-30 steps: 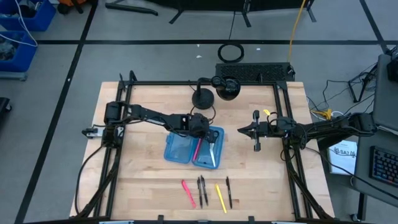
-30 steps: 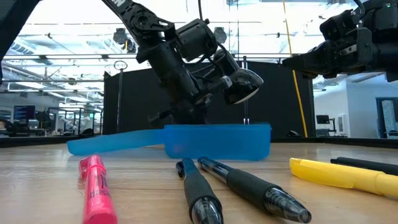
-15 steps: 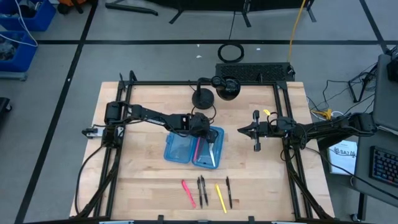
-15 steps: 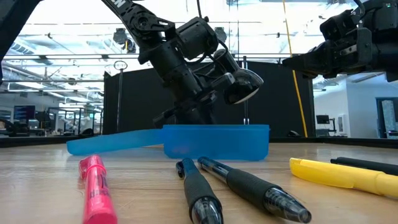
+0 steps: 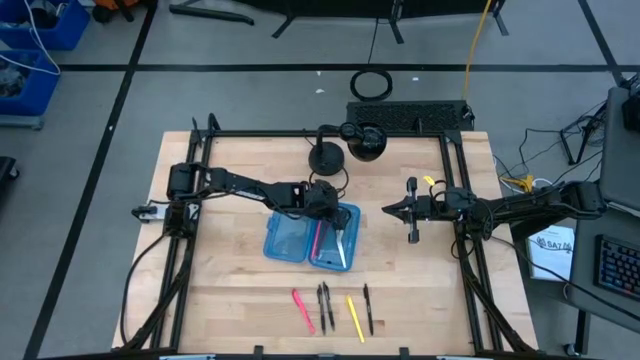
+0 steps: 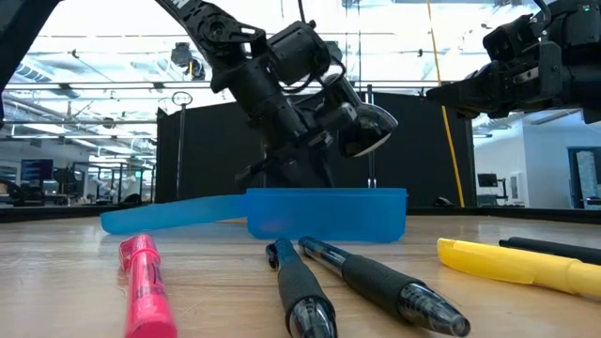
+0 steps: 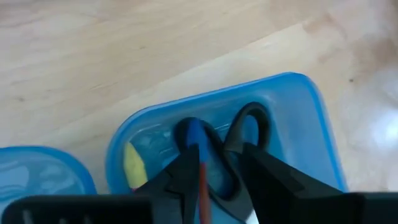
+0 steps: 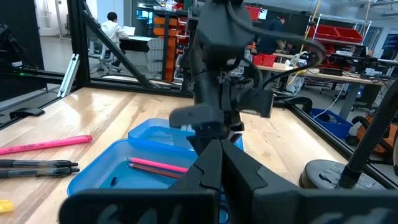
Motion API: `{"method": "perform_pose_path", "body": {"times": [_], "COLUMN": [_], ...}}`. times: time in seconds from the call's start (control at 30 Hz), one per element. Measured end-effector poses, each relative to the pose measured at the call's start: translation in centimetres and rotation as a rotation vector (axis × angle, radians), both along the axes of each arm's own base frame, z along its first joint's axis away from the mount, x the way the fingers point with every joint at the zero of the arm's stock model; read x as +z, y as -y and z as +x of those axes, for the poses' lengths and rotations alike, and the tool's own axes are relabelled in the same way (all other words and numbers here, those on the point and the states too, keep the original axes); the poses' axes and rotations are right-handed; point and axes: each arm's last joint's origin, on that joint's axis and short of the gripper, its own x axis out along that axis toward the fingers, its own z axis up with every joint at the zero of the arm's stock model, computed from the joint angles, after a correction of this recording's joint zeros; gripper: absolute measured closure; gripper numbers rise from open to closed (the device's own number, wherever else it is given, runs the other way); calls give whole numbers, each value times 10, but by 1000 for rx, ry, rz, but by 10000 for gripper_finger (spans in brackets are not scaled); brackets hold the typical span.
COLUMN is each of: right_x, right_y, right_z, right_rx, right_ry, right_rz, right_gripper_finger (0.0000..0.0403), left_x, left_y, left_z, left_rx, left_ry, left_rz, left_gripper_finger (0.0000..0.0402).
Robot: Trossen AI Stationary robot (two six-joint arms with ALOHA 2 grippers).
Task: Pick & place school supplies into a supply box
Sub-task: Put the brown pencil into the blue supply box, then adjust the blue supply box on the table
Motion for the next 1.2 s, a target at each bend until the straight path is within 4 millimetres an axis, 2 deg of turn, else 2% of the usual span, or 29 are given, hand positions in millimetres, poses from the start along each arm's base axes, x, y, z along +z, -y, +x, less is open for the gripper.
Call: {"method": "perform_pose_path", "body": {"times": [0.1, 0.23, 0.3, 0.4, 0.53, 0.6, 0.67, 0.77, 0.9, 1.1, 1.2], "right_x": [0, -1, -1, -3, -5, -6, -6, -6, -4, -1, -2], "right_y": [0, 0, 0, 0, 0, 0, 0, 0, 0, 0, 0], "right_z": [0, 0, 0, 0, 1, 1, 1, 1, 1, 1, 1], "right_rx": [0, 1, 0, 2, 2, 2, 2, 1, 0, -1, -1], "right_ry": [-1, -5, -7, -26, -50, -61, -59, -55, -37, -6, -11], "right_rz": [0, 1, 1, 1, 2, 2, 2, 4, 3, 1, 2], "right_gripper_finger": [403, 403, 403, 403, 403, 403, 403, 403, 403, 403, 403], "left_x": [16, 50, 68, 86, 84, 78, 69, 62, 60, 39, 35], "left_y": [1, 5, 14, 37, 78, 101, 121, 145, 165, 187, 196], "left_z": [5, 8, 6, -6, -28, -34, -38, -36, -29, -11, 3], "left_rx": [-45, -161, -278, -448, -615, -683, -745, -768, -738, -746, -751], "left_ry": [25, 18, -12, -109, -239, -247, -238, -154, -77, -132, -145], "left_rz": [21, 72, 101, 155, 177, 205, 223, 302, 388, 499, 556], "left_gripper_finger": [278, 278, 278, 292, 341, 376, 394, 394, 398, 399, 400]}}
